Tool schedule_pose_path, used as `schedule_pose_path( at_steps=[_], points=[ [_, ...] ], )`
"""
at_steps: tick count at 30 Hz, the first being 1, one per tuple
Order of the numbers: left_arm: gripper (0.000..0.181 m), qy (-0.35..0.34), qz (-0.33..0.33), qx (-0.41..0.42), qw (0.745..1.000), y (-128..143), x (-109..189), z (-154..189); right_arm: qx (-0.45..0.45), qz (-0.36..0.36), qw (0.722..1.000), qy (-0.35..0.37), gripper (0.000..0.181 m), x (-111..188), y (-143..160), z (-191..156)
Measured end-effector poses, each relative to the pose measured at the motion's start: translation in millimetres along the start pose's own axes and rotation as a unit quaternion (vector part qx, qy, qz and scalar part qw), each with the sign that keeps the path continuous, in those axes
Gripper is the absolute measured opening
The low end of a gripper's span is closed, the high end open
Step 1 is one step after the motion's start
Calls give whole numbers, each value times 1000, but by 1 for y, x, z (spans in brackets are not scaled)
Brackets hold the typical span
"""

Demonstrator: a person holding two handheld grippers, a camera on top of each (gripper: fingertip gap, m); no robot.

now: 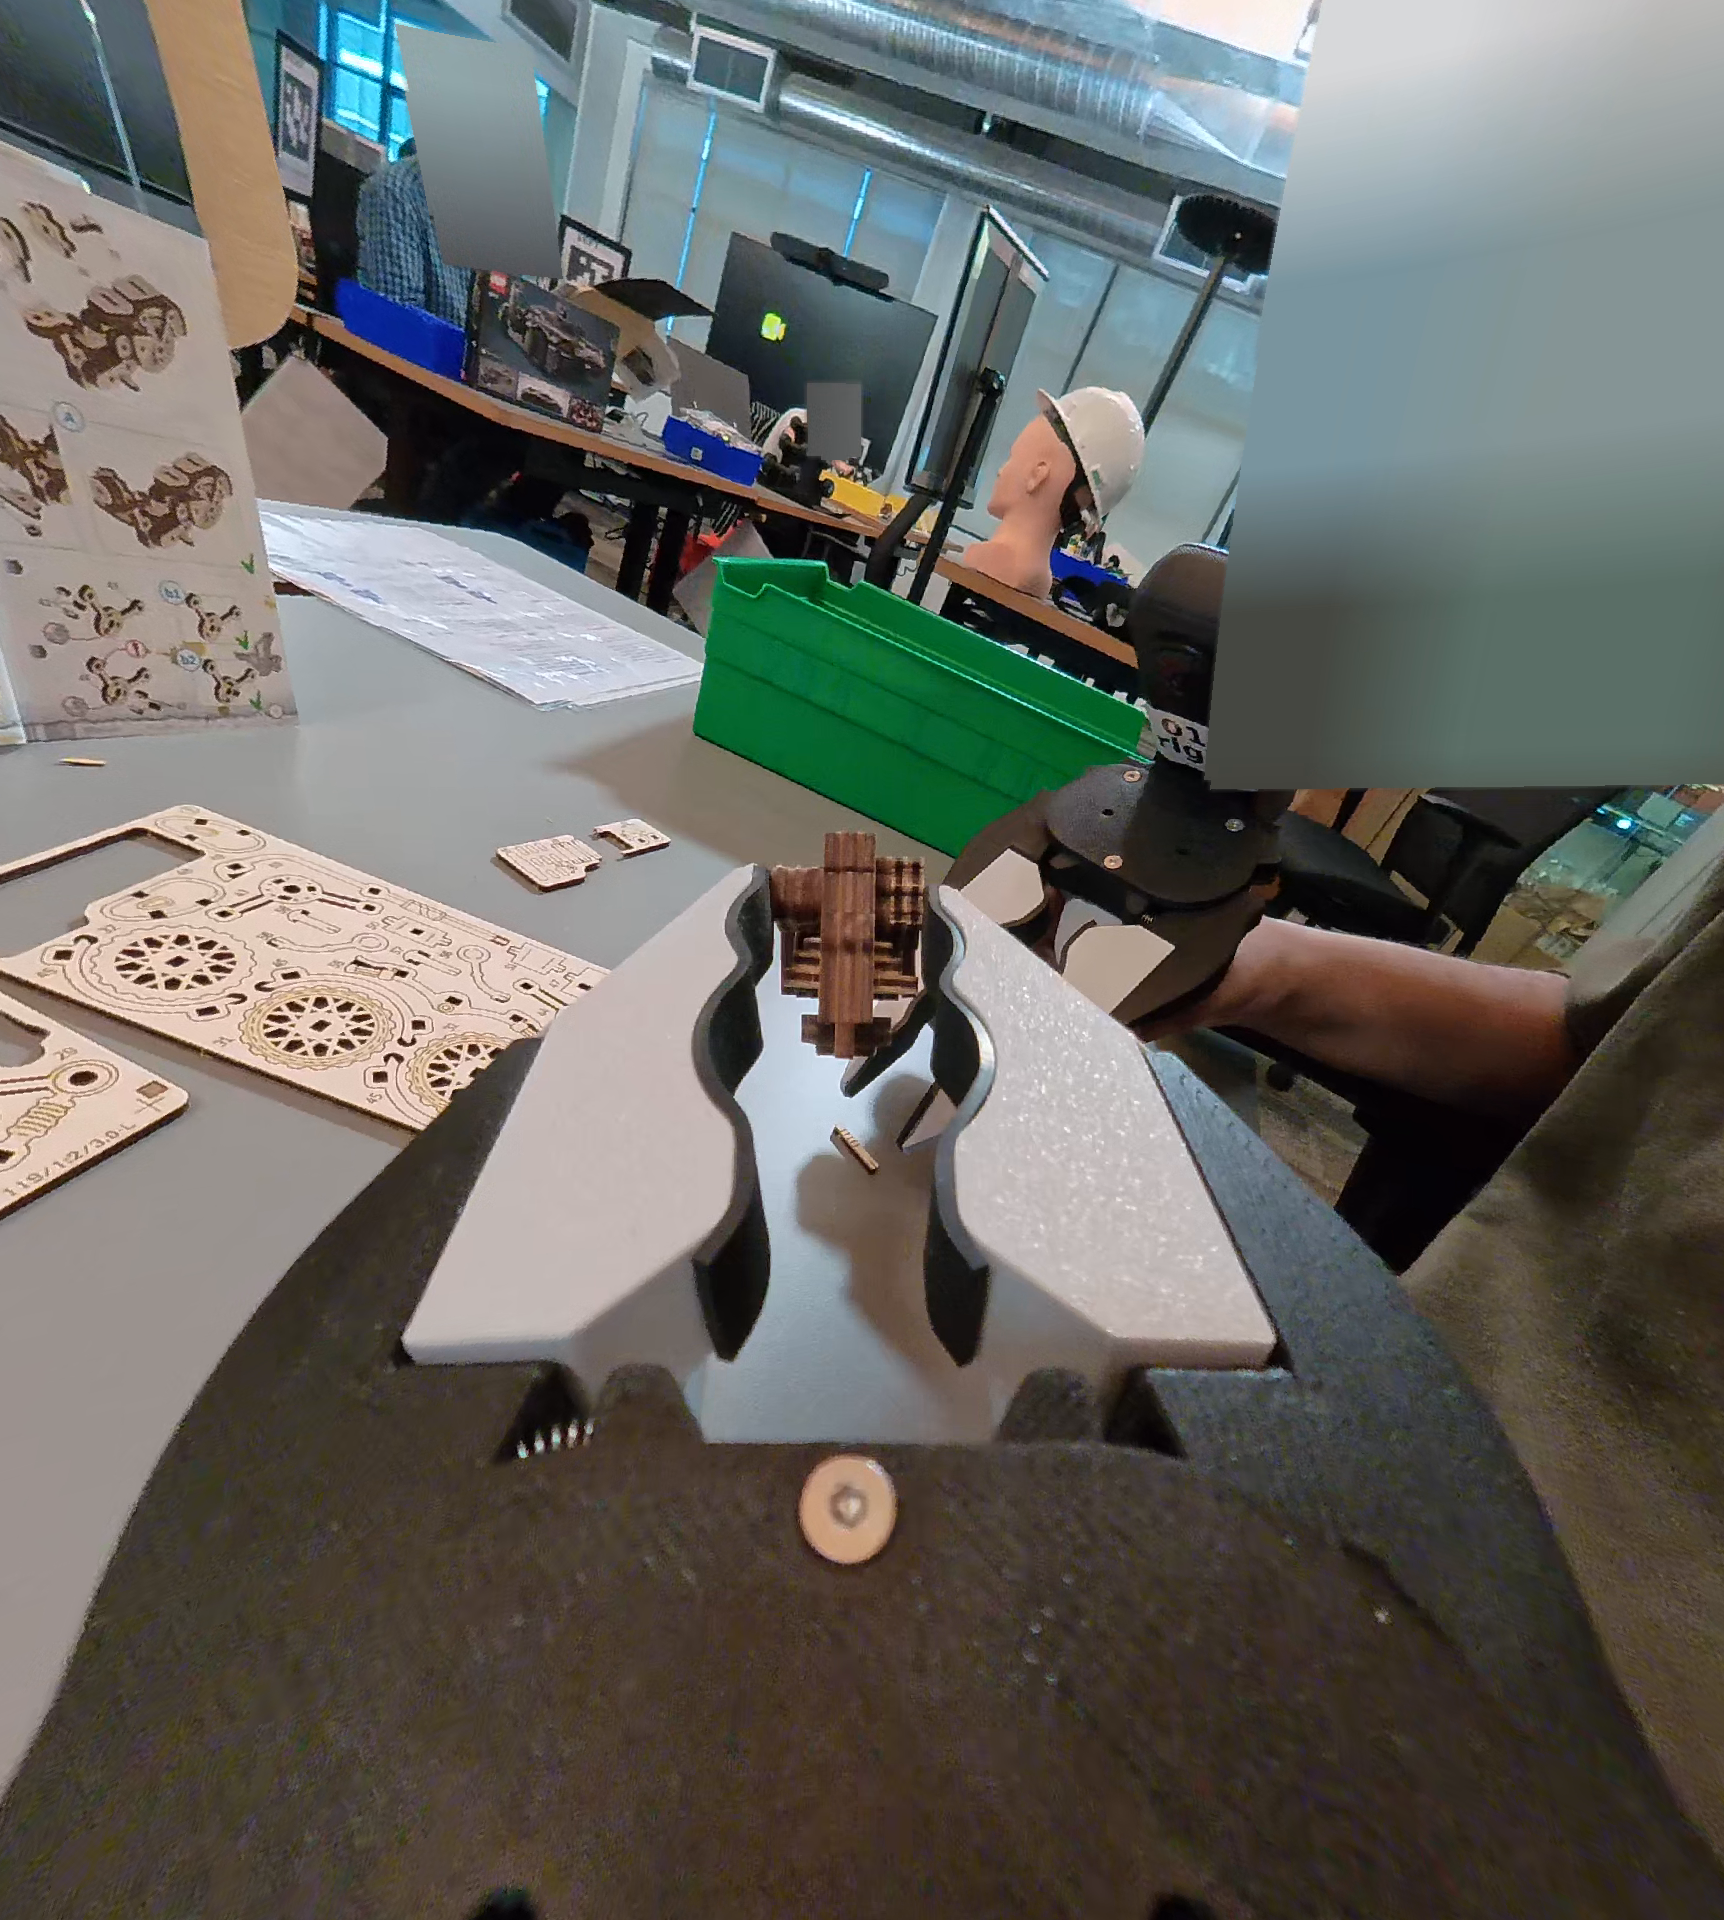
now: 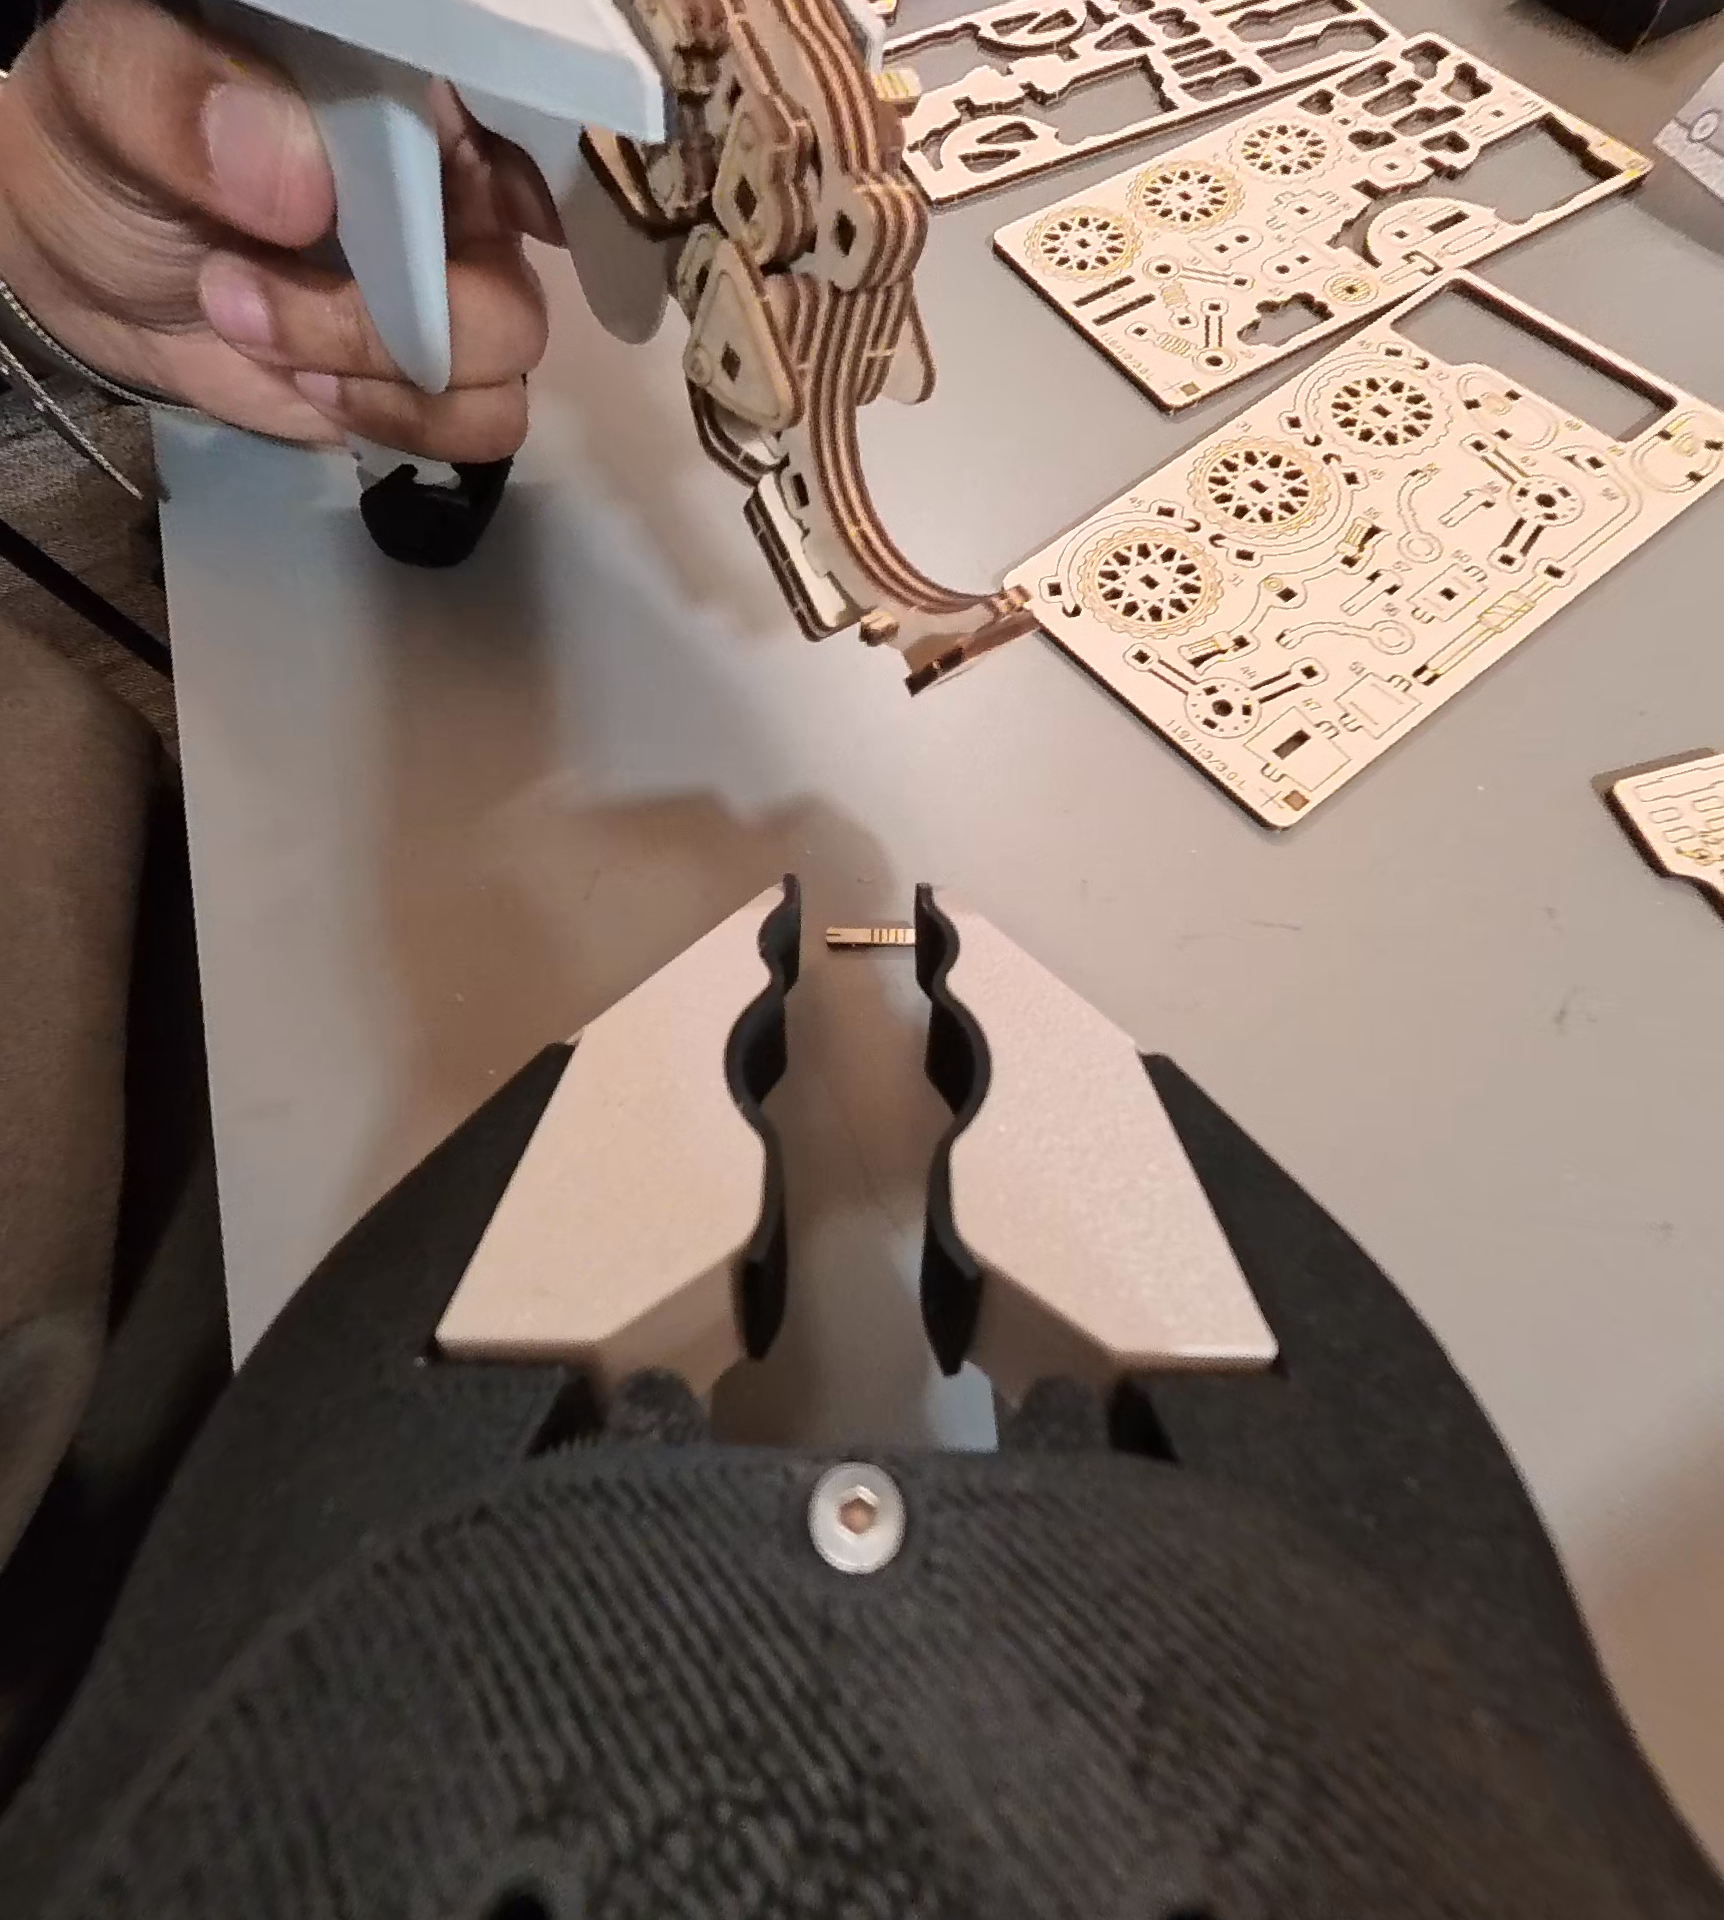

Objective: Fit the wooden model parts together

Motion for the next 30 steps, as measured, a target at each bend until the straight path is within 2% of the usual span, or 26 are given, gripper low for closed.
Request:
schedule_pose_path(
  at_steps=[21, 30],
  points=[
    [25, 3, 10, 47, 999, 0, 3, -9, 0, 1, 1000, 1, 19, 0, 0, 0],
    [25, 16, 19, 111, 993, 1, 5, -19, 1, 0, 1000, 2, 19, 0, 0, 0]
  ],
)
Point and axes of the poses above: each gripper's, where its closed fingertips meet, x back along the fingers, y out of its underside, z = x × y across the jaws, the point moved 8 cm from there along x, back along the fingers, and after that the axes turned 15 degrees about -z, right-handed, at the moved point
